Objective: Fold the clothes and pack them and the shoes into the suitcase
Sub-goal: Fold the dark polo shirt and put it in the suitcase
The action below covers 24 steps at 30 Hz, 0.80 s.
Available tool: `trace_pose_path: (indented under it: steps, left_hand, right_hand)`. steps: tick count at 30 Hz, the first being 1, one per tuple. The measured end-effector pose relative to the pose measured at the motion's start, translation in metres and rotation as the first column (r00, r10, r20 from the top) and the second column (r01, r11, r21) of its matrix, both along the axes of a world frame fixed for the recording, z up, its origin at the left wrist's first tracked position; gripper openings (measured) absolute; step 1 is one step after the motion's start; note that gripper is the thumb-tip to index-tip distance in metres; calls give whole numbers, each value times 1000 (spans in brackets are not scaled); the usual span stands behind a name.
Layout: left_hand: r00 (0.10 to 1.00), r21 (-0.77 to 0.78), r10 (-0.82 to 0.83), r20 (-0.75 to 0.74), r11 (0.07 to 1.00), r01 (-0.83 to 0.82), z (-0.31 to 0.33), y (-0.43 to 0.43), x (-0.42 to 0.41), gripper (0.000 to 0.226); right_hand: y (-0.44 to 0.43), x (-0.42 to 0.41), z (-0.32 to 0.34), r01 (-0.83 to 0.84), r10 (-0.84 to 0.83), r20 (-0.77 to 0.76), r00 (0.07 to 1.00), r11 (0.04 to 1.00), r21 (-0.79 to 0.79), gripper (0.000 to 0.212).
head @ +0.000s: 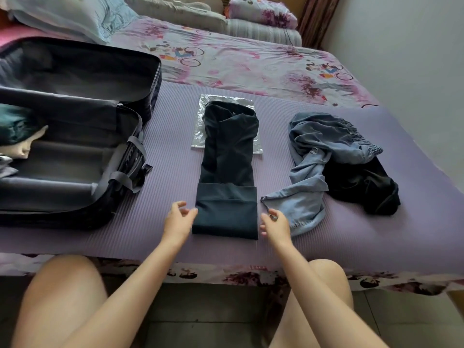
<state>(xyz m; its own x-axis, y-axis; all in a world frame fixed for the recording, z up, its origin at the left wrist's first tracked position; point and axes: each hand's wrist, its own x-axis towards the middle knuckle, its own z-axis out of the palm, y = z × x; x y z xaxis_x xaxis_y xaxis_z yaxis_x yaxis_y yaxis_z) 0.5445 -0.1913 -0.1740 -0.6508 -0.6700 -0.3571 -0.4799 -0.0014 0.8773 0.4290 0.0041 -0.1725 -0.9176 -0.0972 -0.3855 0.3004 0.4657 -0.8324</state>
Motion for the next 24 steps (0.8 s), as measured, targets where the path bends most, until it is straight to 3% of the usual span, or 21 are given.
trace_pose_path:
  steps: [5,9,14,17,24]
  left_hand:
    - [997,-98,-51,-51,994,46,-23,15,21,38]
    - [994,-130,-32,-100,991,19,-22,18,20,35]
    - [992,-111,-43,-117,993,30,-23,16,27,34]
    - [986,-93,-21,-167,996,6,-22,18,36,33]
    - [980,-95,-81,-180,993,65,-22,18,53,34]
  right_hand:
    - [8,23,-20,-74,83,-141,987,995,66,33]
    - [4,25,-24,-82,88,-143,986,996,47,28]
    - [6,26,-26,0,7,-183,983,999,42,13]
    - [11,33,-24,34,-31,-237,971,999,8,15]
    - [30,51,-27,20,-33,-141,990,996,-92,20]
